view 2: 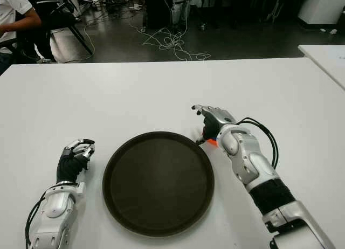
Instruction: Pick up the Rubik's Cube and put it in the plate
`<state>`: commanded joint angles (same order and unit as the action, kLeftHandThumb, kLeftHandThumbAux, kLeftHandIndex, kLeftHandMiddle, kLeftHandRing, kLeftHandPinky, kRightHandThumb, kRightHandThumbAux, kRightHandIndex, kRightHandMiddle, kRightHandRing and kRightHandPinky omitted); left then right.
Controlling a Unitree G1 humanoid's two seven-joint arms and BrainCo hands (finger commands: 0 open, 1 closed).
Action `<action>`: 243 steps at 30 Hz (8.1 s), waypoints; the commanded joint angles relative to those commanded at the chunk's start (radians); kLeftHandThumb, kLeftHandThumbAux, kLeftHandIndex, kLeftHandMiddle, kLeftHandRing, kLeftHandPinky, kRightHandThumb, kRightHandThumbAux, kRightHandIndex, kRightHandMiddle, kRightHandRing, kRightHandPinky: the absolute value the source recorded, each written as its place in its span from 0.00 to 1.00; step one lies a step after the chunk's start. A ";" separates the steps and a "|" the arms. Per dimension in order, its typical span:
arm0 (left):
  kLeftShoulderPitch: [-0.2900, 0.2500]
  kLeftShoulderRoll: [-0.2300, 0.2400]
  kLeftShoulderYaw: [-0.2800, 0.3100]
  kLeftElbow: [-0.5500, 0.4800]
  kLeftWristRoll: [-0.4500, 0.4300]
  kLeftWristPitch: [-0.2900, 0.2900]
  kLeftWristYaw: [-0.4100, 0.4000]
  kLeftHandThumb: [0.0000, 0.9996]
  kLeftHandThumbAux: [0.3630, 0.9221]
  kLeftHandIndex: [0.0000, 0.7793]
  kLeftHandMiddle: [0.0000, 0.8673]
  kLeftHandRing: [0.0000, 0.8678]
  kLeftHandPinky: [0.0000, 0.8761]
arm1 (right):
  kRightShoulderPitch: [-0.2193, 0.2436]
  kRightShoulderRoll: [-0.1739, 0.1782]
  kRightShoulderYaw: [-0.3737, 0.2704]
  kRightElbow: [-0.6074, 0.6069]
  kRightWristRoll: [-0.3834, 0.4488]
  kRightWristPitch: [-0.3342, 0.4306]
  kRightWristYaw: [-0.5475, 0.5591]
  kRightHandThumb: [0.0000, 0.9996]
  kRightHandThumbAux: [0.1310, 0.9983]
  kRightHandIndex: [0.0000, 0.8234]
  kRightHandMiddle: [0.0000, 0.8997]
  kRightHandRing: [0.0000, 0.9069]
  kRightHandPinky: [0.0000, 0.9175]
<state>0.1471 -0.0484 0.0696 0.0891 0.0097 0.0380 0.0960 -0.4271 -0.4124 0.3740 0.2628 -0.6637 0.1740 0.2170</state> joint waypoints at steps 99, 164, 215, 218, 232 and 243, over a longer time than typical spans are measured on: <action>-0.010 0.003 0.008 0.000 -0.006 0.030 0.002 0.71 0.61 0.57 0.93 0.94 0.92 | -0.074 -0.129 -0.083 -0.311 -0.020 0.373 0.403 0.00 0.60 0.00 0.00 0.00 0.00; -0.001 0.002 0.008 -0.008 -0.028 0.016 -0.014 0.71 0.61 0.57 0.93 0.94 0.92 | 0.005 -0.079 -0.084 -0.154 0.067 0.207 0.189 0.00 0.60 0.00 0.00 0.00 0.00; 0.006 0.015 -0.007 -0.023 -0.011 0.024 -0.013 0.71 0.61 0.57 0.93 0.94 0.92 | -0.112 -0.057 -0.043 0.111 0.038 0.120 0.100 0.00 0.62 0.00 0.00 0.00 0.00; 0.006 0.017 -0.008 -0.023 -0.010 0.025 -0.013 0.71 0.61 0.57 0.94 0.94 0.92 | -0.111 -0.056 -0.042 0.118 0.040 0.113 0.090 0.00 0.63 0.00 0.00 0.00 0.00; 0.001 0.006 0.007 -0.018 -0.024 0.023 -0.006 0.71 0.61 0.57 0.94 0.95 0.94 | -0.103 -0.053 -0.031 0.136 0.038 0.108 0.080 0.00 0.59 0.00 0.00 0.00 0.00; 0.002 0.007 0.006 -0.014 -0.018 0.020 -0.007 0.71 0.61 0.57 0.94 0.95 0.93 | -0.090 -0.054 -0.037 0.127 0.050 0.086 0.070 0.00 0.61 0.00 0.00 0.00 0.00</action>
<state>0.1494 -0.0414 0.0760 0.0748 -0.0086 0.0583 0.0894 -0.5175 -0.4664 0.3371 0.3898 -0.6138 0.2602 0.2866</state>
